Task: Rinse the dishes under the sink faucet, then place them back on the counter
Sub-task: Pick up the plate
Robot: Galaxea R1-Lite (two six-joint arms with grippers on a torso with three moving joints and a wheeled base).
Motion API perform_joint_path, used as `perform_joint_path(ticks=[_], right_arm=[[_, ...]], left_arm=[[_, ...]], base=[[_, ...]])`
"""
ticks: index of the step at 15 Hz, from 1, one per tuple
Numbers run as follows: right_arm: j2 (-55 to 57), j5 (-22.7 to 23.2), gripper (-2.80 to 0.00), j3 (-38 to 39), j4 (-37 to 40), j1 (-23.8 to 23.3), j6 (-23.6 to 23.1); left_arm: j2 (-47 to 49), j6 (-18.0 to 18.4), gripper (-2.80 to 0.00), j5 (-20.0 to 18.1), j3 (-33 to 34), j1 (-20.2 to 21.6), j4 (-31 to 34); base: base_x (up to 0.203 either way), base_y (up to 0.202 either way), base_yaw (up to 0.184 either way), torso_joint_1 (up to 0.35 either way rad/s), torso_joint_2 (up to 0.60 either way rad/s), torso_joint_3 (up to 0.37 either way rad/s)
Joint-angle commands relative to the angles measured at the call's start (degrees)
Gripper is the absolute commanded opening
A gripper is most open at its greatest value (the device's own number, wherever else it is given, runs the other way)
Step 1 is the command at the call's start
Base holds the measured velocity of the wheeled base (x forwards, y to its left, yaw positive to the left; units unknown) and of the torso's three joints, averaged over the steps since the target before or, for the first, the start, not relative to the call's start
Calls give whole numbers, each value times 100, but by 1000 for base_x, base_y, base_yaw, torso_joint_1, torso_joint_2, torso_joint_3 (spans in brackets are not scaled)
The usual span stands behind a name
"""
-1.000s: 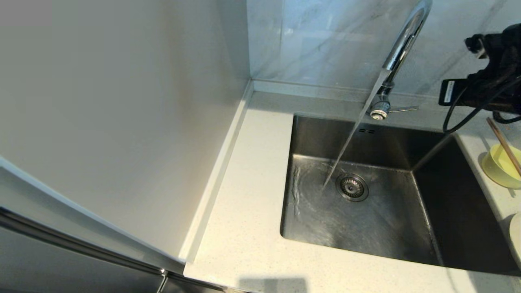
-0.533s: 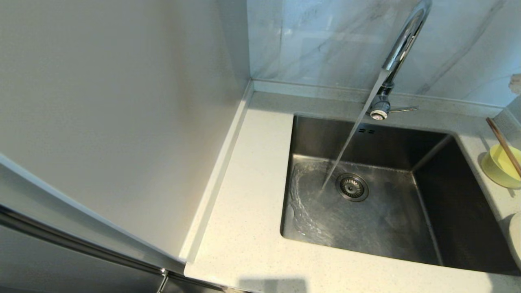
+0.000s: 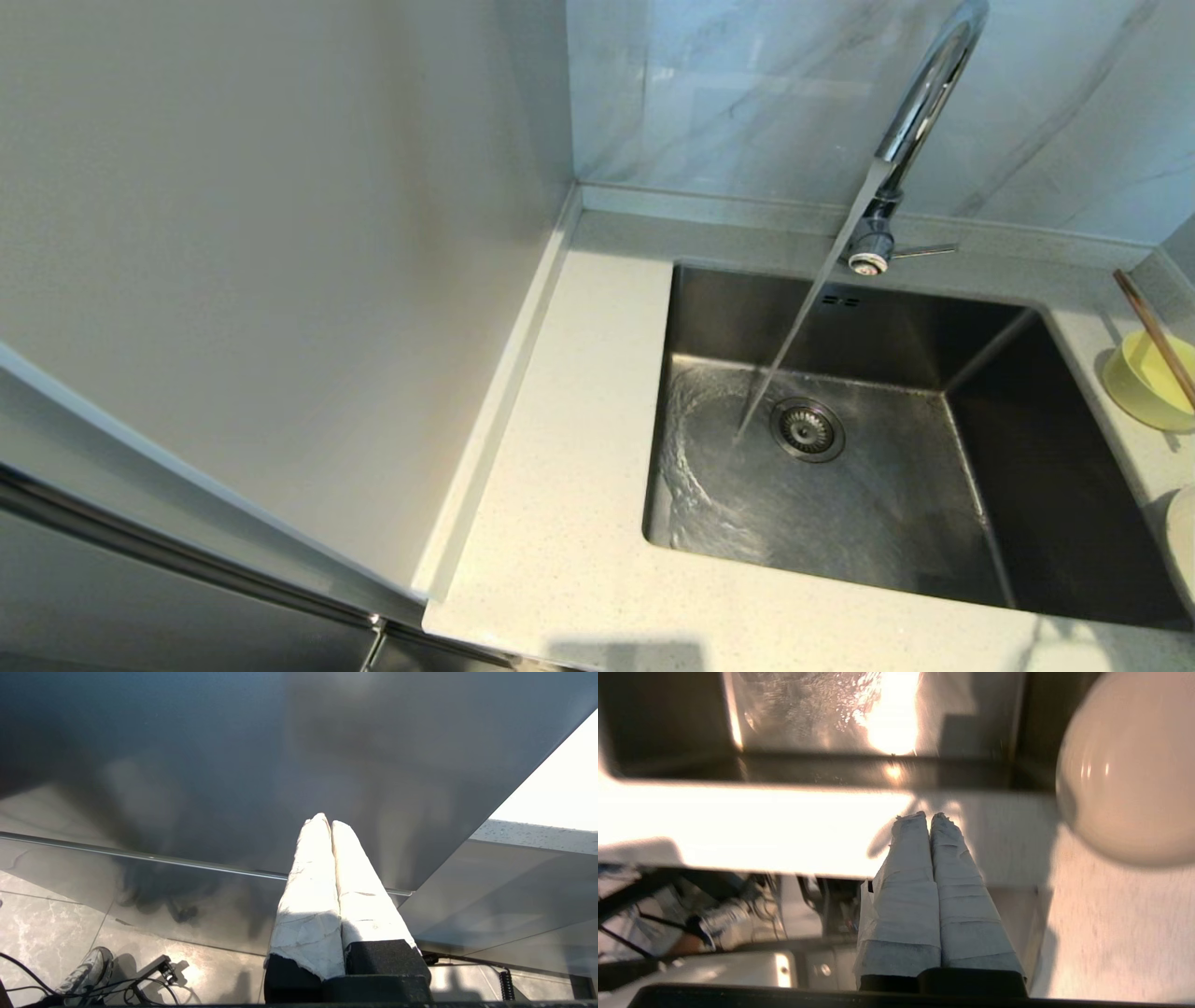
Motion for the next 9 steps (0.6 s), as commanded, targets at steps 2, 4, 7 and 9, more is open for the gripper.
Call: perform_joint_path(ticks=[2,4,7,9], right_arm=[[-503,-145,-280,881,-167,-8,-193],[-622,-589,-280,1515,-916,-8,-351],[-365,-1196,0,2088,-1656,-201,-200],[-52,-1164,0,2133,-1927,-269,-90]], left_arm=[[0,4,-280,-7,0,1,2],[0,4,-280,-7,0,1,2],[0,0,-280,-3,0,1,2],[0,-2,-280,2,0,1,2]], base=[[0,0,0,0,0,0],[0,0,0,0,0,0],[0,0,0,0,0,0],[0,0,0,0,0,0]])
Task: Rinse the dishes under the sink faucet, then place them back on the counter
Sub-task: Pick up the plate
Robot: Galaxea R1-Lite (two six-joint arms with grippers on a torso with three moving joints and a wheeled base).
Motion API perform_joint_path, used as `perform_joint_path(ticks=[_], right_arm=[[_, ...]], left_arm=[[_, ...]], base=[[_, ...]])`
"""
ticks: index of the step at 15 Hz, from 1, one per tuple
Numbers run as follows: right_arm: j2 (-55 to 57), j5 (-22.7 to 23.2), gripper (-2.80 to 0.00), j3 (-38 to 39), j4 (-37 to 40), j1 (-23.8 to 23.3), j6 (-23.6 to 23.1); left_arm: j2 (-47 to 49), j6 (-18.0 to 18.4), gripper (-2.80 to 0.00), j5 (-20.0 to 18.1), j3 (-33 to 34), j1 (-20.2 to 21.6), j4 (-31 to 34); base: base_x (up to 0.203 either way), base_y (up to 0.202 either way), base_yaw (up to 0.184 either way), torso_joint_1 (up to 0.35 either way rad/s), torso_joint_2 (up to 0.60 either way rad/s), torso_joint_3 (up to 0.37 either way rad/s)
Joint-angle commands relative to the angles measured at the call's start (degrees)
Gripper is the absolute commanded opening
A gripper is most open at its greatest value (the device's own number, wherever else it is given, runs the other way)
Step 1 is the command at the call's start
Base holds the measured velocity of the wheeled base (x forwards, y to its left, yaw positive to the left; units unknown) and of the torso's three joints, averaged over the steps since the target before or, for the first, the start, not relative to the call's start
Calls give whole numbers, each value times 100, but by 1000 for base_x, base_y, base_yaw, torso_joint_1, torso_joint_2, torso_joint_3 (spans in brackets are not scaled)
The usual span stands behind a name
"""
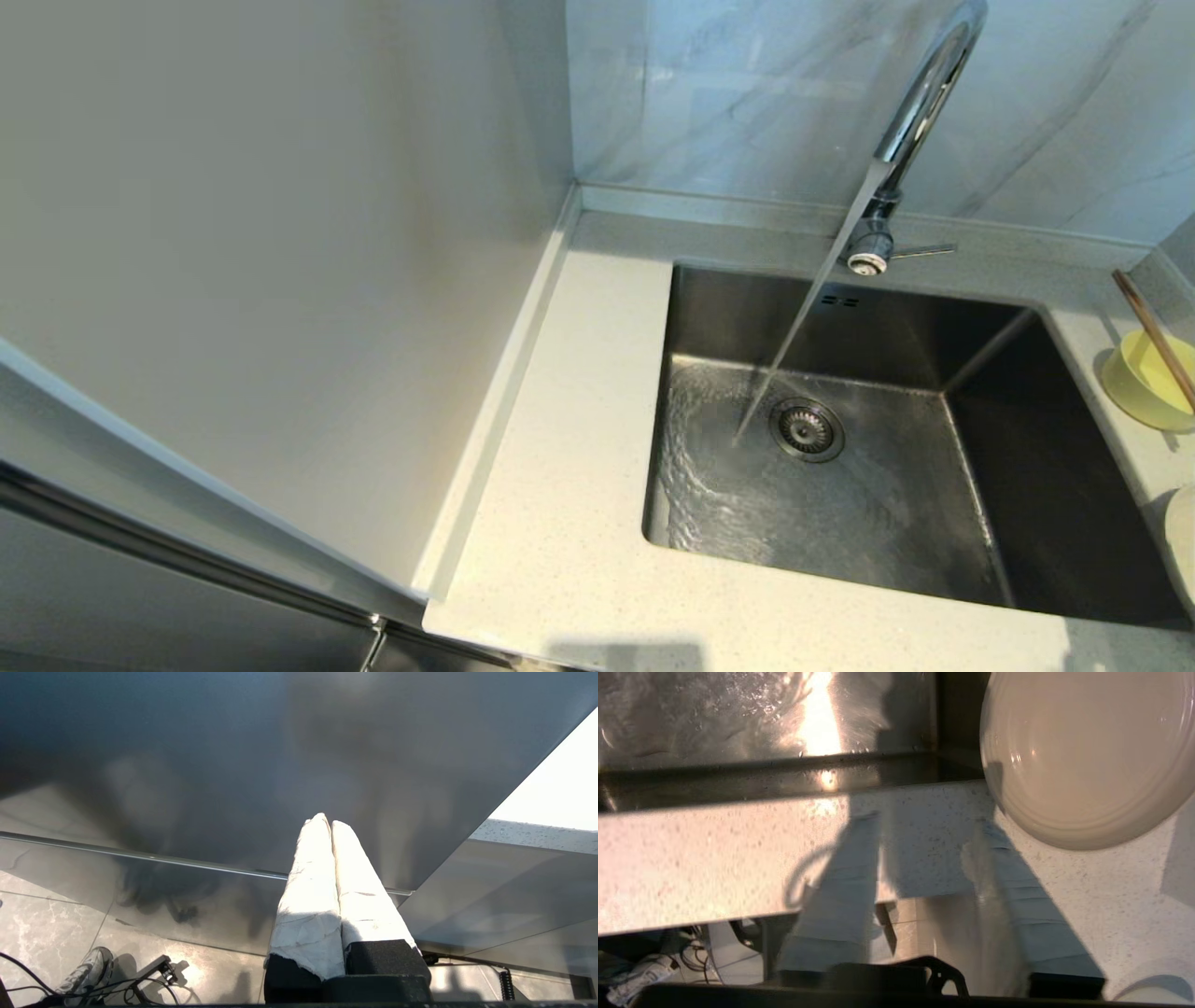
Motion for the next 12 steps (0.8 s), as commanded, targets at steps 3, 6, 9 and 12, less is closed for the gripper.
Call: perform_joint_path(ticks=[3,6,9,12], right_arm=[[739,-51,0,375,-822,-56,-17],[1359,-326,0,790,-1832,-114,-74],[2038,-800,0,1546,-3514,-279,-372],[2444,-827,0,1490,-3786,-702,-524]], left_arm=[[0,-4,-280,2,0,1,0],[0,-5,-280,2,0,1,0],[0,0,-280,-5,0,1,0],[0,-5,-280,2,0,1,0]], base=[[0,0,0,0,0,0],[0,0,0,0,0,0],[0,0,0,0,0,0],[0,0,0,0,0,0]])
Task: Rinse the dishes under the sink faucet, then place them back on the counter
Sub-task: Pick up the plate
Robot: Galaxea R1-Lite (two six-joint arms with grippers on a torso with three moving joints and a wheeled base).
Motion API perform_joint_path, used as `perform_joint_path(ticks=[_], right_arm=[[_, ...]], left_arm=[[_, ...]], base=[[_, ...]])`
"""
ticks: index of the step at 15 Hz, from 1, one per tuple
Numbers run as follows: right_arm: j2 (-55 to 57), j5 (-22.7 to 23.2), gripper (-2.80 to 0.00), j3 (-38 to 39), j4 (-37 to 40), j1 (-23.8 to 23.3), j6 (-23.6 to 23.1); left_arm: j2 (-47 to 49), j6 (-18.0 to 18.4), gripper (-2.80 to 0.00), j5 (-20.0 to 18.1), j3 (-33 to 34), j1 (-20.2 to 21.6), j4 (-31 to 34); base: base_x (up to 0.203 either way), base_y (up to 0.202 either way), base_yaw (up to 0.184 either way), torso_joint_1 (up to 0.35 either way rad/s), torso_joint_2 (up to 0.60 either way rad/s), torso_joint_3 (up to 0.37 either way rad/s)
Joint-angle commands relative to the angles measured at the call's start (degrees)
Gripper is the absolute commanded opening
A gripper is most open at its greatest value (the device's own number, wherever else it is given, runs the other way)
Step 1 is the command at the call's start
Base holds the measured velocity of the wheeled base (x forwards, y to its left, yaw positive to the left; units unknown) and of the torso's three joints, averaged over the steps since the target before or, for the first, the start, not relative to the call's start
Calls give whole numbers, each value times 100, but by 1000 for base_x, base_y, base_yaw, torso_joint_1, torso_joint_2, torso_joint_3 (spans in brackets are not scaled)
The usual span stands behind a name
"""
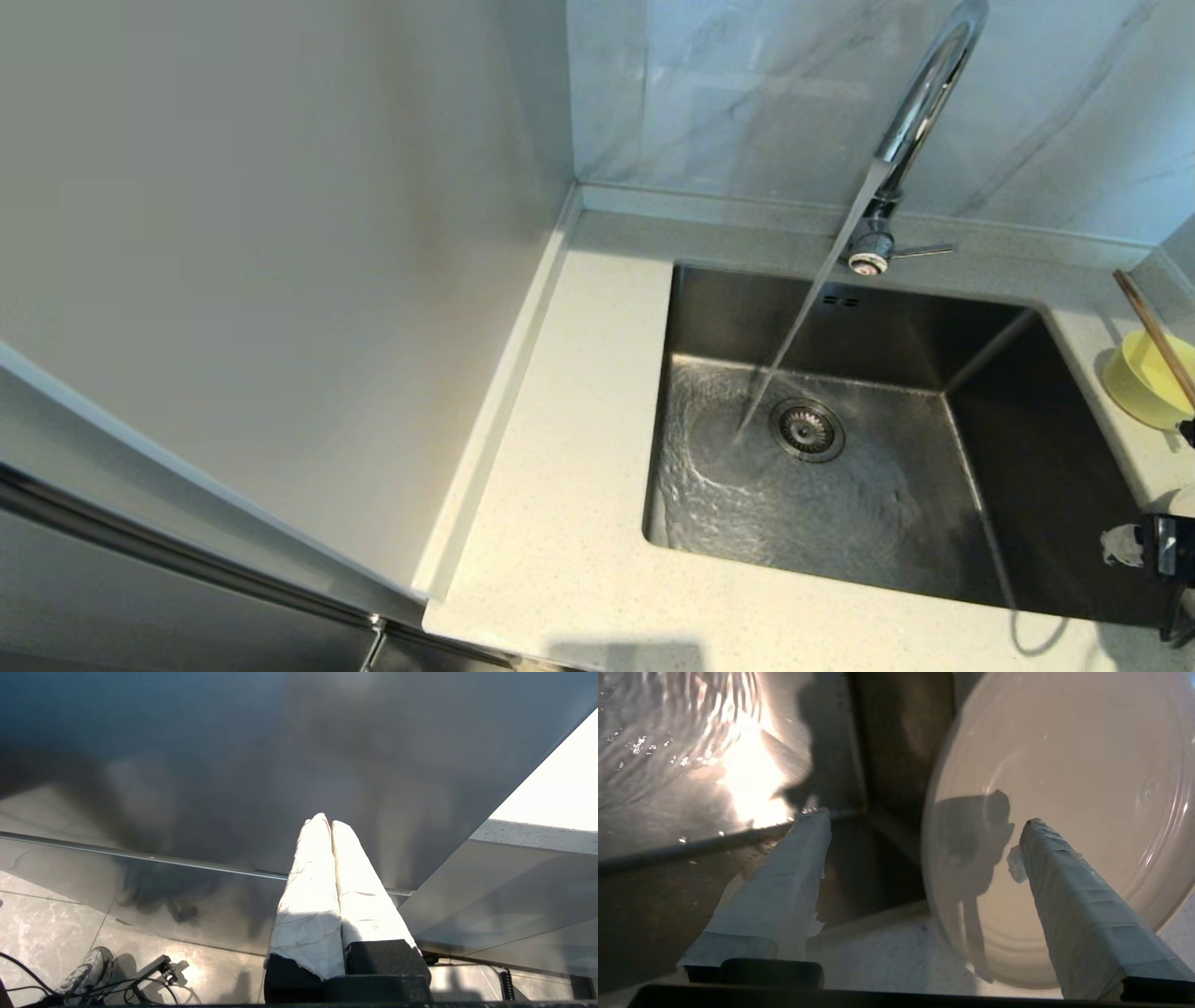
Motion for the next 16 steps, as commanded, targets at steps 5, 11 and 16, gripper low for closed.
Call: perform_joint_path(ticks=[5,11,16], right_arm=[[462,6,0,-112,-14,-274,-120],[445,14,-280,-77,-14,-265,-243],[390,14,-280,96,-5,-256,-281]], left_arm=[[0,2,-280,0,0,1,0],[0,4,-280,-7,0,1,0],[0,4,-280,2,0,1,0]], base=[[0,0,0,0,0,0],[0,0,0,0,0,0],[0,0,0,0,0,0]])
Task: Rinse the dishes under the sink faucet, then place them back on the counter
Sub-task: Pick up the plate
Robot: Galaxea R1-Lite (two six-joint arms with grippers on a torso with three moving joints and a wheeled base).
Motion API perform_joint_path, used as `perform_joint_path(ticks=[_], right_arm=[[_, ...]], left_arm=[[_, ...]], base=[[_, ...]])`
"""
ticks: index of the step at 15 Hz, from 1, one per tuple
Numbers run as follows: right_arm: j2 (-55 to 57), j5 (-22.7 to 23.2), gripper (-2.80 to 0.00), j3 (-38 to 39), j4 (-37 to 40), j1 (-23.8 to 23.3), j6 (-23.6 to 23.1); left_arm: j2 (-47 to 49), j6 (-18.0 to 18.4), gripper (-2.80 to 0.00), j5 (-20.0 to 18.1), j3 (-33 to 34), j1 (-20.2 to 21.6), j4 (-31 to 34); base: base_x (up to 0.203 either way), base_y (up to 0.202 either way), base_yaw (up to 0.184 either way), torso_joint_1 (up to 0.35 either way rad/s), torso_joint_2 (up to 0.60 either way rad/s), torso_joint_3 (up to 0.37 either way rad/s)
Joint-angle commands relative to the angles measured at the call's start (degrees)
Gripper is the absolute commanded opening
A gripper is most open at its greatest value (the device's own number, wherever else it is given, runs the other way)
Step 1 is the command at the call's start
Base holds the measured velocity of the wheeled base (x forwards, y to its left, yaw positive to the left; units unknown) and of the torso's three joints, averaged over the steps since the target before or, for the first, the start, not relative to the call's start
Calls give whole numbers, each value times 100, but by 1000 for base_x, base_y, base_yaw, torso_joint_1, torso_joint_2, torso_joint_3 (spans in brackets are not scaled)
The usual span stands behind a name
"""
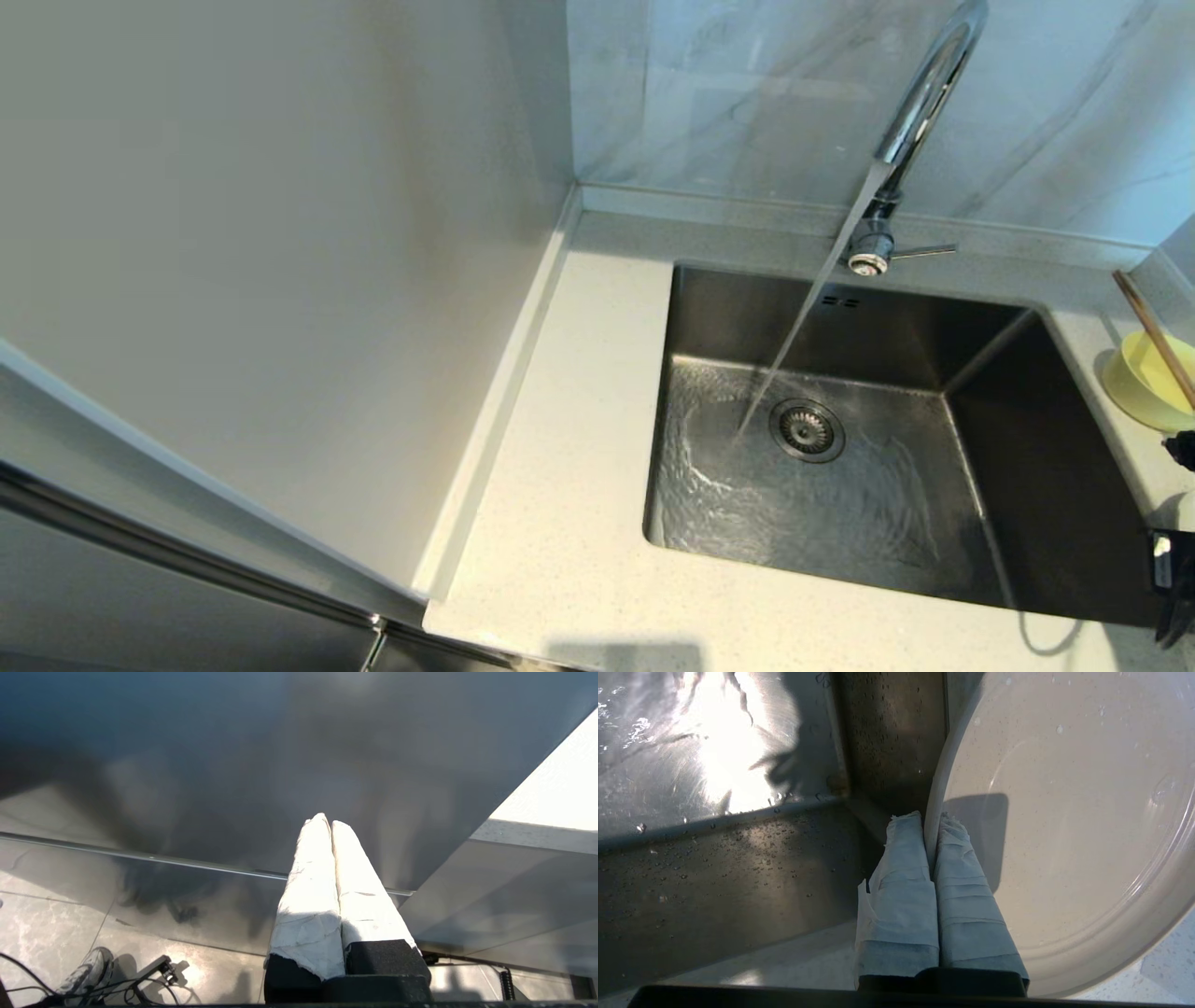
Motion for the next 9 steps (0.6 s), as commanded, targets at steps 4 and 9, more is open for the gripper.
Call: perform_joint_path(ticks=[4,9], right_arm=[[-489,444,-280,280,38,11,-147],[-1597,1963,-280,803,62,89,-503]], left_arm=[[0,-6,-280,-7,0,1,1],[0,-5,-280,2,0,1,1]], base=[[0,0,0,0,0,0],[0,0,0,0,0,0]])
